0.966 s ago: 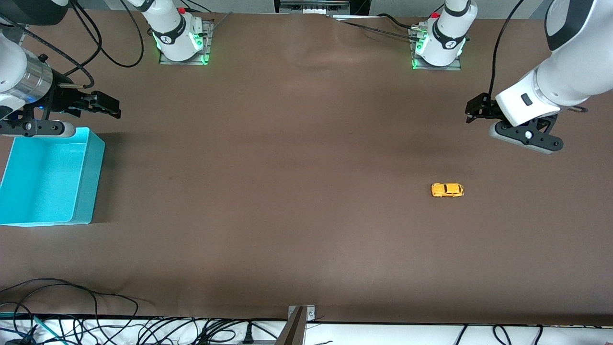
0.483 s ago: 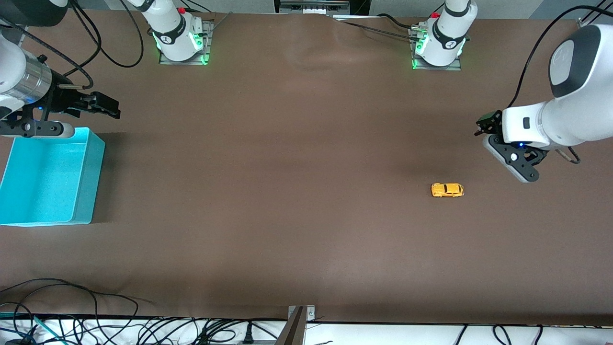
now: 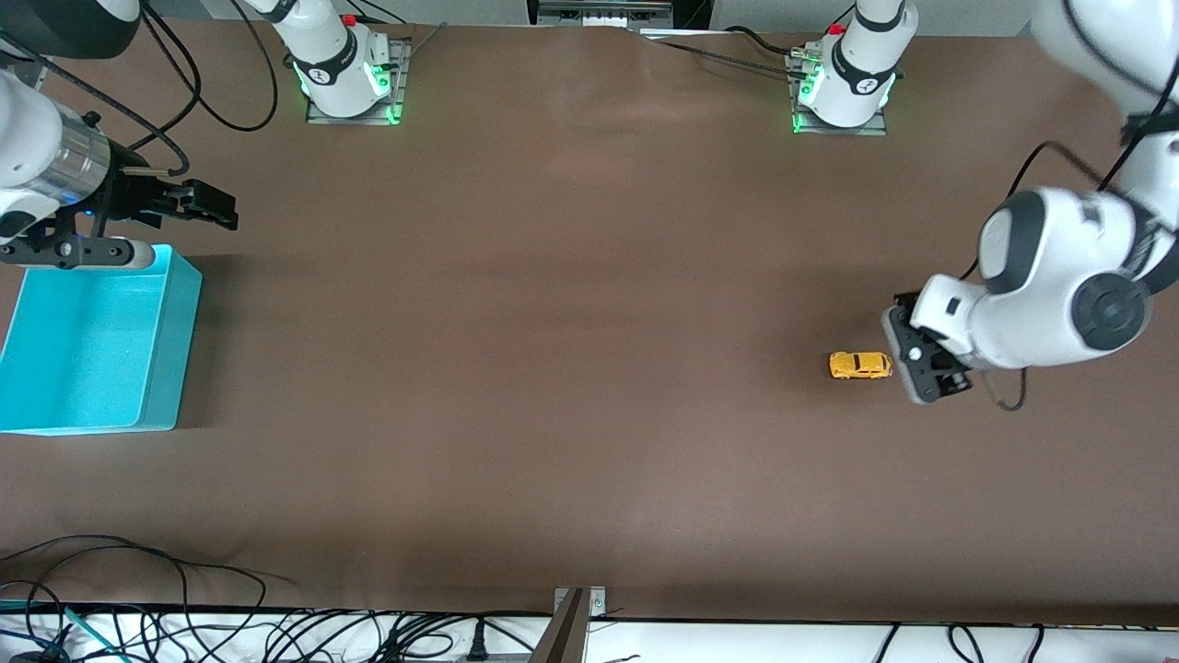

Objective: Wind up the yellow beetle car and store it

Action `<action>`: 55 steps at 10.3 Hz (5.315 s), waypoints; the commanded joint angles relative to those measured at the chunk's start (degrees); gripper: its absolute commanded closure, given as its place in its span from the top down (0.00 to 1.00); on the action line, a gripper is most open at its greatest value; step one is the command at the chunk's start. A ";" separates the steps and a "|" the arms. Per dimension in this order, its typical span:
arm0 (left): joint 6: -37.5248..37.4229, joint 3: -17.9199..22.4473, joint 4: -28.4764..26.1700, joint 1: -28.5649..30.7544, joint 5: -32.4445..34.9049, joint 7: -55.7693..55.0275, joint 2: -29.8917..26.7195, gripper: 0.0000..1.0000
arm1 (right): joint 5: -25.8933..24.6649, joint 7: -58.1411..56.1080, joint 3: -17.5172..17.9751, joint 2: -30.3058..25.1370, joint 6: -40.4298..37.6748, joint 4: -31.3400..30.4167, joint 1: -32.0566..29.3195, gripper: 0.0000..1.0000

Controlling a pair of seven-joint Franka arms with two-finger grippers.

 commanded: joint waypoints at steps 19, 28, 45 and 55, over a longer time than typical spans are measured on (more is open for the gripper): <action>26.66 -0.81 -19.90 2.84 6.29 14.46 3.18 0.08 | 1.02 -0.20 -0.20 0.18 -0.21 1.19 0.26 1.00; 26.57 -0.46 -13.67 25.24 6.29 38.26 9.15 0.09 | 1.02 -0.29 -0.11 0.44 -0.04 0.93 0.26 1.00; -16.90 -3.18 16.55 16.14 3.65 18.36 5.47 1.00 | 1.02 -0.29 -0.20 1.76 1.11 1.10 -0.18 1.00; -26.68 -5.91 21.23 8.12 3.30 1.65 2.23 1.00 | 0.84 -5.54 -0.37 2.73 1.64 0.93 -1.32 1.00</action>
